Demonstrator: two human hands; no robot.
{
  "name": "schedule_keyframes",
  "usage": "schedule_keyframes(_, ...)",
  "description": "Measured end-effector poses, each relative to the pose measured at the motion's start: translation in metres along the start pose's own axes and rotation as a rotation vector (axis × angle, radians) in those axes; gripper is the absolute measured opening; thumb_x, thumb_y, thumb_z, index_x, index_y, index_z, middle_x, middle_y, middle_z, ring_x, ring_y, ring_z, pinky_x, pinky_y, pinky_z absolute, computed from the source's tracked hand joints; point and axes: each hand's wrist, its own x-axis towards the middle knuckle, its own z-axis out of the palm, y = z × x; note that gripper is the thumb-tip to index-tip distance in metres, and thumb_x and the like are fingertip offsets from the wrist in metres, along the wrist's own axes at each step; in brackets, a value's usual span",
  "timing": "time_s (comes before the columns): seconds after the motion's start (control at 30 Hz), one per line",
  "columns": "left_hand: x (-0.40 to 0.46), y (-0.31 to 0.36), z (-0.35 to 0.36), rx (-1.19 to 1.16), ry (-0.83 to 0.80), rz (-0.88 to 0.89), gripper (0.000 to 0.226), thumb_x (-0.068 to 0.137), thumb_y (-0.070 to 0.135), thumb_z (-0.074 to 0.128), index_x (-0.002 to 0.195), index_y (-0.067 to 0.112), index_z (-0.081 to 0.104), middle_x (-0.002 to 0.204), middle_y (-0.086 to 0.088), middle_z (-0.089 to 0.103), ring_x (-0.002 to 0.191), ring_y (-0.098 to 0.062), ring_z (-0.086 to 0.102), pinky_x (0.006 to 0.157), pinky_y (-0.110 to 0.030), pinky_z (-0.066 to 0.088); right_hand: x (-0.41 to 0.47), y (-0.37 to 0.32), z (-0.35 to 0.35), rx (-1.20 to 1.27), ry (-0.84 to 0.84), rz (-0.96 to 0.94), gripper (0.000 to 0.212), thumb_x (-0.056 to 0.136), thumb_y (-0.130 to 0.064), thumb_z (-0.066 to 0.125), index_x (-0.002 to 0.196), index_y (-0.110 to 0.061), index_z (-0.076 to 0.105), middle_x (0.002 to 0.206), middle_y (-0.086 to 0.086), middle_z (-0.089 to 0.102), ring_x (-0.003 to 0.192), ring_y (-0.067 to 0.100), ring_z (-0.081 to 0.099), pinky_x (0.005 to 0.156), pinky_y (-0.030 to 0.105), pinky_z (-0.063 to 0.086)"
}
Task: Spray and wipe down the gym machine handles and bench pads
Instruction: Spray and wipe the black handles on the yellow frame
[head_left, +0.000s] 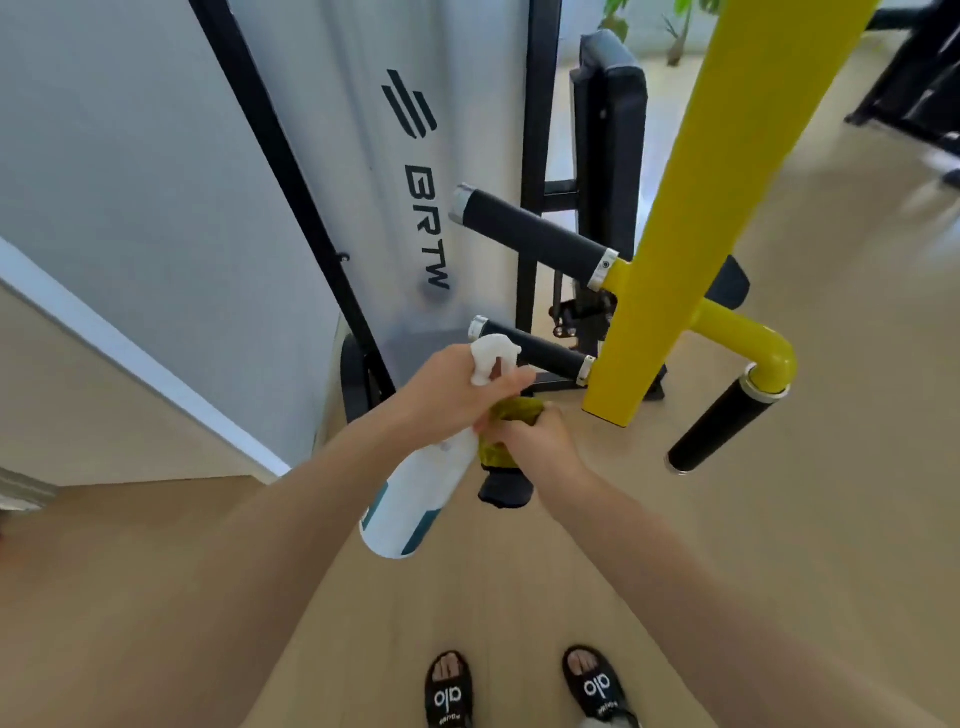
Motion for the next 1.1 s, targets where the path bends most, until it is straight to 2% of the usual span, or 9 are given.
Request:
schedule_keyframes(0.07,0.003,-0.001,-0.006,0.030,-0.034,0.057,0.024,0.097,0.050,0.056,0.094,0.026,0.057,0.069,0.012,0.054,0.063,-0.004,0.054,0.046,-0.006,0.038,0.008,0.001,0.004,0.036,0.038,0.027,0.055,0.060,-0.037,0.078,0.106,-0.011,0.066,0.089,0.011,0.071,0.077,0.024,0.070,0.065,0.040,0.064)
schedule_keyframes(0.17,0.006,-0.002,-0.012,0.062,-0.057,0.105,0.030,0.098,0.050,0.054,0.091,0.022,0.060,0.066,0.007,0.055,0.060,-0.007,0.055,0.043,-0.003,0.040,0.005,-0.002,0.001,0.087,0.067,0.050,0.026,0.056,-0.019,0.067,0.080,-0.011,0.064,0.075,0.010,0.067,0.068,0.029,0.067,0.064,0.039,0.061)
schedule_keyframes(0.3,0.013,-0.008,-0.018,0.084,-0.043,0.125,0.033,0.098,0.050,0.054,0.080,0.023,0.059,0.067,0.004,0.056,0.060,-0.009,0.055,0.052,-0.009,0.041,-0.011,-0.008,-0.002,0.065,0.132,0.045,0.039,0.065,-0.012,0.065,0.103,-0.006,0.066,0.091,0.018,0.074,0.082,0.035,0.074,0.069,0.050,0.064)
schedule_keyframes(0.4,0.018,-0.017,-0.022,0.065,-0.037,0.116,0.038,0.096,0.055,0.051,0.085,0.022,0.065,0.071,0.001,0.060,0.063,-0.010,0.057,0.054,-0.014,0.044,-0.019,-0.010,-0.003,0.072,0.158,0.040,0.039,0.068,-0.007,0.063,0.106,-0.005,0.066,0.096,0.020,0.074,0.077,0.031,0.073,0.072,0.050,0.064)
schedule_keyframes(0.57,0.028,-0.035,-0.027,0.008,0.005,0.082,0.047,0.095,0.058,0.050,0.092,0.015,0.068,0.073,-0.003,0.066,0.065,-0.013,0.062,0.067,-0.023,0.051,-0.029,-0.016,-0.008,0.100,0.201,-0.034,0.027,0.082,0.001,0.065,0.100,-0.018,0.056,0.091,0.007,0.069,0.080,0.022,0.070,0.074,0.040,0.063)
schedule_keyframes(0.7,0.032,-0.050,-0.035,0.026,0.023,0.056,0.049,0.094,0.060,0.052,0.095,0.014,0.070,0.075,-0.006,0.068,0.066,-0.015,0.064,0.063,-0.022,0.049,-0.035,-0.025,-0.005,0.103,0.219,-0.134,0.027,0.085,-0.001,0.067,0.101,-0.018,0.054,0.084,0.004,0.064,0.073,0.013,0.063,0.056,0.018,0.055)
schedule_keyframes(0.8,0.033,-0.056,-0.043,0.010,0.047,0.054,0.048,0.093,0.061,0.053,0.093,0.017,0.070,0.071,-0.004,0.068,0.064,-0.015,0.065,0.067,-0.026,0.052,-0.035,-0.035,0.003,0.024,0.263,-0.226,0.029,0.084,-0.004,0.071,0.103,-0.017,0.053,0.092,0.006,0.067,0.077,0.012,0.064,0.057,0.020,0.055)
schedule_keyframes(0.93,0.037,-0.063,-0.053,-0.076,0.093,0.021,0.039,0.094,0.060,0.054,0.092,0.023,0.069,0.071,-0.002,0.067,0.064,-0.016,0.065,0.068,-0.030,0.054,-0.030,-0.049,0.009,-0.285,0.393,-0.469,0.039,0.080,-0.011,0.078,0.102,-0.021,0.047,0.097,0.002,0.057,0.084,0.014,0.060,0.061,0.021,0.051)
schedule_keyframes(1.1,0.044,-0.063,-0.059,-0.124,0.094,0.053,0.023,0.095,0.054,0.058,0.099,0.032,0.063,0.088,0.005,0.072,0.067,-0.014,0.067,0.072,-0.033,0.058,-0.017,-0.076,0.010,-1.163,0.642,-0.728,0.069,0.073,-0.024,0.081,0.130,-0.008,0.046,0.130,0.015,0.048,0.122,0.030,0.048,0.101,0.039,0.044)
